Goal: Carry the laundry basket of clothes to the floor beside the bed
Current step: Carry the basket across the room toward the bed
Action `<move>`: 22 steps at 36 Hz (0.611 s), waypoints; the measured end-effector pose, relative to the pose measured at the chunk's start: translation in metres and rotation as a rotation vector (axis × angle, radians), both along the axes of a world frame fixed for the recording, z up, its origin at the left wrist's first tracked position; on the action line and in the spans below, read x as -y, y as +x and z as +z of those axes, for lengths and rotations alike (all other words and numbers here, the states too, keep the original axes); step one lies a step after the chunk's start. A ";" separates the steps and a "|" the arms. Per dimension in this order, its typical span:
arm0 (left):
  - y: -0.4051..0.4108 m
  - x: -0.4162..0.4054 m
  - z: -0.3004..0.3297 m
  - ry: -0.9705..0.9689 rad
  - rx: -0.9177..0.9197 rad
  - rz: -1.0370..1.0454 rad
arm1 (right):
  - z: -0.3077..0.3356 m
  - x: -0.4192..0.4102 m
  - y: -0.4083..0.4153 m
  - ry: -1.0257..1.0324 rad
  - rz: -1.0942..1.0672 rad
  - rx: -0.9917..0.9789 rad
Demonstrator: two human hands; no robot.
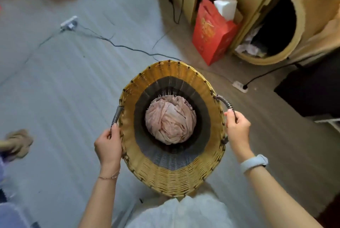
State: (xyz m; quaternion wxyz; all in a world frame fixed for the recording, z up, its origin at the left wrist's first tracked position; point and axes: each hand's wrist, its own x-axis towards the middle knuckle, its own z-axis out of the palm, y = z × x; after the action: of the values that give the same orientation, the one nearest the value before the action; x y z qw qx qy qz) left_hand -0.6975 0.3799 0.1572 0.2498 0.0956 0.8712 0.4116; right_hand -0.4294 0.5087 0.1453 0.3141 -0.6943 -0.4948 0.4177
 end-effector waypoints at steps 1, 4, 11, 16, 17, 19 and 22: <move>-0.007 0.001 0.001 -0.003 -0.002 0.048 | 0.001 -0.012 -0.013 0.004 0.047 -0.004; -0.025 0.002 0.002 0.002 -0.003 0.189 | 0.005 -0.043 -0.055 -0.012 0.177 -0.017; -0.069 0.017 0.011 0.074 0.036 0.444 | 0.016 -0.079 -0.165 -0.040 0.397 0.001; -0.112 0.039 0.012 0.155 0.093 0.650 | 0.019 -0.084 -0.254 -0.037 0.569 0.023; -0.123 0.044 0.010 0.166 0.104 0.688 | 0.018 -0.083 -0.274 -0.032 0.596 0.027; -0.147 0.056 0.006 0.186 0.121 0.760 | 0.014 -0.080 -0.314 -0.027 0.647 0.040; -0.191 0.072 0.001 0.201 0.150 0.854 | 0.014 -0.069 -0.375 -0.031 0.708 0.049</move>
State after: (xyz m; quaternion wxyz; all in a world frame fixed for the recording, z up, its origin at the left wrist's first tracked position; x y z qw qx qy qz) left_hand -0.8880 0.3080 0.1578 0.1094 -0.2790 0.7677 0.5664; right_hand -0.8045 0.5773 0.1595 0.1276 -0.4942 -0.7058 0.4913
